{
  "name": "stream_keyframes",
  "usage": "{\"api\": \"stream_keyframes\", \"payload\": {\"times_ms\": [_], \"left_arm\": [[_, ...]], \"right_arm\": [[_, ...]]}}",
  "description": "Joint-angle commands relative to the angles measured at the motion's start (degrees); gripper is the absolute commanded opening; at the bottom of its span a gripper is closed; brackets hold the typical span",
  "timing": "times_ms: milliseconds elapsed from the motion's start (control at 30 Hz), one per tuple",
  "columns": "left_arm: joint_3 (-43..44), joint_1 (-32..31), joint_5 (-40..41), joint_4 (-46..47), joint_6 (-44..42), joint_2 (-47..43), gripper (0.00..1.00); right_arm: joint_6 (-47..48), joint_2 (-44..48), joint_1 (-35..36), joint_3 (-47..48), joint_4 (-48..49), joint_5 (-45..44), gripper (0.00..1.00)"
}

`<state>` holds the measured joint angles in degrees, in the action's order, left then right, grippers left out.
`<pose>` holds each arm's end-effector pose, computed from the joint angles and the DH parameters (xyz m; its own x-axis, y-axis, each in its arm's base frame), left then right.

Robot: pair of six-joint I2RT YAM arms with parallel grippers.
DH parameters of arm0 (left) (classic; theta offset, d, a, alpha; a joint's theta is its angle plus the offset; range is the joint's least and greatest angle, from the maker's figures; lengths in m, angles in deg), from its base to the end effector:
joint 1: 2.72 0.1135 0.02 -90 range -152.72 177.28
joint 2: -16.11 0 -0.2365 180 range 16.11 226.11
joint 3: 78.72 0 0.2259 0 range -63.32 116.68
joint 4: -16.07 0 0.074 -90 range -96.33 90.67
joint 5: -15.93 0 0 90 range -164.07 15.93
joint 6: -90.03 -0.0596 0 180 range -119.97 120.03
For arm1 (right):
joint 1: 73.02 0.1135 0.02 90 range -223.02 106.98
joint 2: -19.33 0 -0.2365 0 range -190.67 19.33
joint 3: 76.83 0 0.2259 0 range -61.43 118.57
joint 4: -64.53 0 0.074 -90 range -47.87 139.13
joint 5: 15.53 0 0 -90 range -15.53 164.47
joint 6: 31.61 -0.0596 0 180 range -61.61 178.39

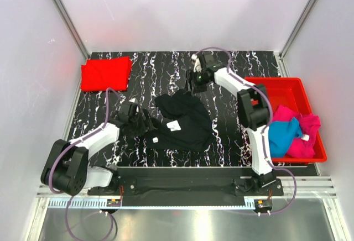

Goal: Fold and stack the t-shirts
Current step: Flatten the tshirt out

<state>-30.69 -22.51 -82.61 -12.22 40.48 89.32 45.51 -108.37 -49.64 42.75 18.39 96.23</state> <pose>0.2184 -0.0880 0.1370 -0.8465 -0.3773 -0.3755 -0.1725 0.8618 -0.4770 0.4170 0.2043 0.1637 -0.8527 -0.1431 -0.5023 -0.3870 0.8191 0.4235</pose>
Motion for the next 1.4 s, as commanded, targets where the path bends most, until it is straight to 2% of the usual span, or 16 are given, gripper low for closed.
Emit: {"api": "stream_keyframes", "payload": {"times_ms": [0,67,133,167,200,233,267,500,633,733,933,1100,1133,1200,1233,1367], "left_arm": [[1.3,0.3,1.9,3.7,-0.8,2.8,0.76],[2.1,0.3,1.9,4.0,-0.9,4.4,0.7],[3.1,0.3,1.4,4.2,-0.9,5.4,0.61],[3.8,0.3,1.2,3.3,-0.9,5.6,0.29],[6.3,0.4,1.5,2.0,-1.2,5.6,0.16],[8.2,0.5,2.1,0.2,-1.7,5.3,0.03],[10.3,0.5,2.6,-3.9,-2.3,4.4,0.0],[40.4,0.5,17.5,-22.6,-9.5,-8.5,0.0],[47.2,0.5,24.1,-26.9,-11.6,-14.1,0.0],[43.0,0.5,19.0,-27.2,-10.2,-16.3,0.0],[19.5,0.5,5.8,-20.6,-4.1,-24.3,0.0],[3.7,0.5,5.5,-17.4,-0.4,-28.4,0.06],[2.1,0.5,6.7,-17.3,0.0,-28.4,0.09],[-0.1,0.5,6.6,-16.4,0.5,-28.0,0.4],[-1.3,0.5,6.3,-15.8,0.7,-27.4,0.52],[0.6,0.5,6.5,-15.4,1.2,-27.4,0.66]], "right_arm": [[4.4,-4.6,1.1,4.9,-4.4,2.2,0.65],[4.7,-6.2,1.4,6.4,-4.2,1.2,0.63],[3.9,-6.6,1.5,7.6,-3.5,0.5,0.47],[3.5,-6.2,1.5,7.8,-3.1,-1.5,0.36],[3.0,-5.7,1.6,8.7,-3.3,-3.2,0.14],[2.2,-4.9,1.5,9.7,-4.1,-5.1,0.03],[1.7,-2.8,1.5,10.9,-5.2,-9.8,0.0],[1.2,14.1,1.5,30.4,-19.6,-30.3,0.0],[1.1,27.3,1.4,22.6,-18.5,-37.7,0.0],[-0.6,38.4,1.4,6.9,-17.0,-40.7,0.0],[-10.4,64.4,1.4,-34.5,-9.6,-39.9,0.01],[-16.6,70.6,1.5,-57.6,-4.2,-23.7,0.09],[-17.8,71.0,1.5,-59.7,-4.1,-21.9,0.1],[-18.8,72.0,1.7,-63.2,-5.5,-22.3,0.13],[-19.6,73.5,1.8,-63.2,-5.3,-21.9,0.23],[-23.1,74.0,1.7,-55.8,-10.4,-24.1,0.49]]}}
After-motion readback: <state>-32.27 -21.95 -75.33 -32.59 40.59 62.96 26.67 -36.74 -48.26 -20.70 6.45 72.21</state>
